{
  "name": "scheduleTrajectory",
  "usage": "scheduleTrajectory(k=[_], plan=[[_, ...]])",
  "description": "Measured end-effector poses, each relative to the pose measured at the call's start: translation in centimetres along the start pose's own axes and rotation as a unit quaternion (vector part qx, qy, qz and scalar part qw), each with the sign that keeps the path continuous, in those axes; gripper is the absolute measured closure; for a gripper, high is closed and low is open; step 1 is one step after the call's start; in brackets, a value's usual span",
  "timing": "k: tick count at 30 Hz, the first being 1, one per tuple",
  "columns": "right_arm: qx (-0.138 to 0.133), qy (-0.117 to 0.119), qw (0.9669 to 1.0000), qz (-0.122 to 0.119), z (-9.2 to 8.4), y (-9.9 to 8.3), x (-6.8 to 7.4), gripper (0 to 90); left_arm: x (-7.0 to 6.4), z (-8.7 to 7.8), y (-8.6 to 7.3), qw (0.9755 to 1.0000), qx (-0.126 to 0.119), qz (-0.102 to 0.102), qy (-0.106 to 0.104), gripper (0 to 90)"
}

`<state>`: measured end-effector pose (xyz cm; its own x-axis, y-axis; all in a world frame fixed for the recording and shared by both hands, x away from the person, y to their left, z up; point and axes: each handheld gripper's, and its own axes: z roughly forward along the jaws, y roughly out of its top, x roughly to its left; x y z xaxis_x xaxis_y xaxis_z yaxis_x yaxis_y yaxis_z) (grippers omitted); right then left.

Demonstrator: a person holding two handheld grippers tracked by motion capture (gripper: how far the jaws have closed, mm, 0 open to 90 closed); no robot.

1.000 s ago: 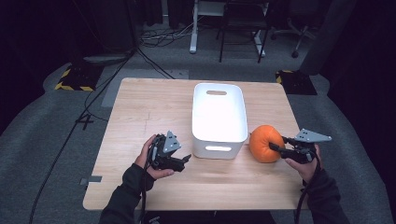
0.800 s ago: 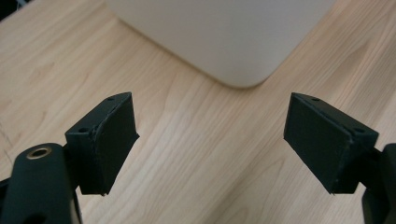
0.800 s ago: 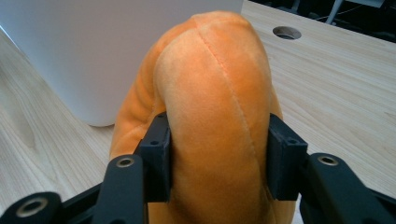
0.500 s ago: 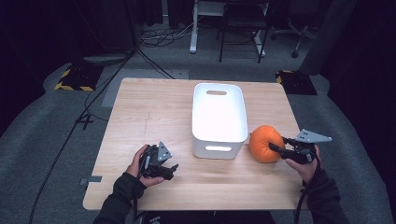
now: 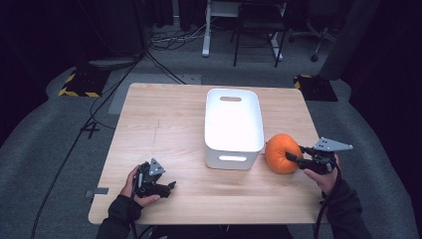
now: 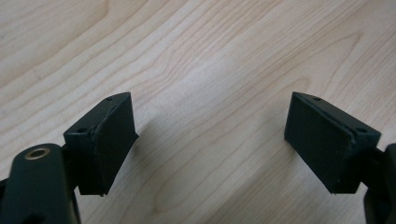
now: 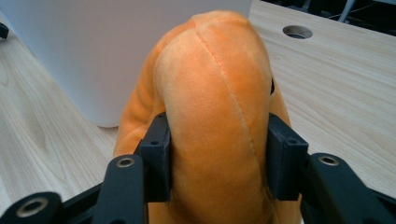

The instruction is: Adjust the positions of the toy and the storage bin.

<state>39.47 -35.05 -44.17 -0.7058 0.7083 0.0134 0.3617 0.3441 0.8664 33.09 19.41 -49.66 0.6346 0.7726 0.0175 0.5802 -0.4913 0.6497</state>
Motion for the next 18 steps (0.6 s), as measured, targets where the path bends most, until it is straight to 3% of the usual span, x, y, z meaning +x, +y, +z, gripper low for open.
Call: scheduleTrajectory(k=[3, 5, 18], plan=[[-0.001, 0.003, 1.0000, 0.002, 0.07, 0.02, -0.06, 51.7, 0.38, 0.03, -0.67, 0.9996, -0.014, -0.018, -0.015, 15.7], [-0.001, 0.003, 1.0000, 0.002, 0.06, -0.01, -0.10, 51.7, 0.43, 0.03, -0.92, 0.9995, -0.023, -0.019, -0.011, 15.6], [0.001, -0.003, 1.0000, -0.006, 0.08, 0.09, 0.08, 52.6, 0.46, 0.05, -0.83, 0.9996, -0.019, -0.018, -0.011, 14.9]])
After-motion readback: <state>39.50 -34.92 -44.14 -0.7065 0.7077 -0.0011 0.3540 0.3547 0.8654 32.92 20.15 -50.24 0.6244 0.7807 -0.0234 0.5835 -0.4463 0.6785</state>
